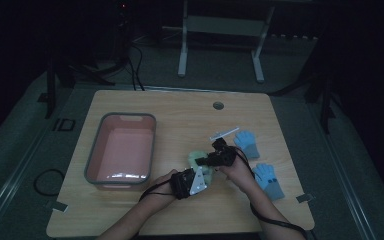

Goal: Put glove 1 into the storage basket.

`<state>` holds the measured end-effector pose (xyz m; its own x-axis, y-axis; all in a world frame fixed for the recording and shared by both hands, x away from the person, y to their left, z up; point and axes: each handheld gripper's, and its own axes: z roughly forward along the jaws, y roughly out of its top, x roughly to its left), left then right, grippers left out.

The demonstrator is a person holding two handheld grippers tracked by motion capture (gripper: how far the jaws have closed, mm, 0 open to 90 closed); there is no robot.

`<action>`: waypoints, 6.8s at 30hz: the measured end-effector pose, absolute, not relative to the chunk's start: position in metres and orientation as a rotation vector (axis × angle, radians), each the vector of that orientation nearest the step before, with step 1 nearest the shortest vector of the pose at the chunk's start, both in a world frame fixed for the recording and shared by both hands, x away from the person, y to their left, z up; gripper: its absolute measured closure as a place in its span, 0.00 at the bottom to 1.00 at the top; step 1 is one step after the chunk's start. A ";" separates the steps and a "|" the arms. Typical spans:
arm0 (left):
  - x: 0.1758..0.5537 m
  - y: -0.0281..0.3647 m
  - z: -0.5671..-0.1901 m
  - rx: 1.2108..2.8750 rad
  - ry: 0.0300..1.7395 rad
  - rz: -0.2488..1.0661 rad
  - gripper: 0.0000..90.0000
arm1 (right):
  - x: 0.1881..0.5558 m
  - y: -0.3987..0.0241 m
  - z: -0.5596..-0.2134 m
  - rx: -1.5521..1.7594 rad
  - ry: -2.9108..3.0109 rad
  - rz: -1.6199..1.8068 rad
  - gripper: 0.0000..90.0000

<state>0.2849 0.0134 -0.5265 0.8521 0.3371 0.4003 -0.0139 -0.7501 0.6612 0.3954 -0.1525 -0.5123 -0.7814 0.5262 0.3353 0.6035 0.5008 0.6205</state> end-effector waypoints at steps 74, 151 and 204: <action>0.259 0.197 -0.459 2.410 0.537 0.936 0.83 | 0.400 0.077 -0.430 -0.583 -2.690 -1.226 0.80; 0.282 0.122 -0.458 2.314 0.652 0.402 0.05 | 0.387 -0.065 -0.447 -0.651 -2.710 -1.265 0.25; 0.261 0.049 -0.552 2.235 0.476 0.294 0.05 | 0.332 -0.217 -0.525 -0.882 -2.813 -1.305 0.15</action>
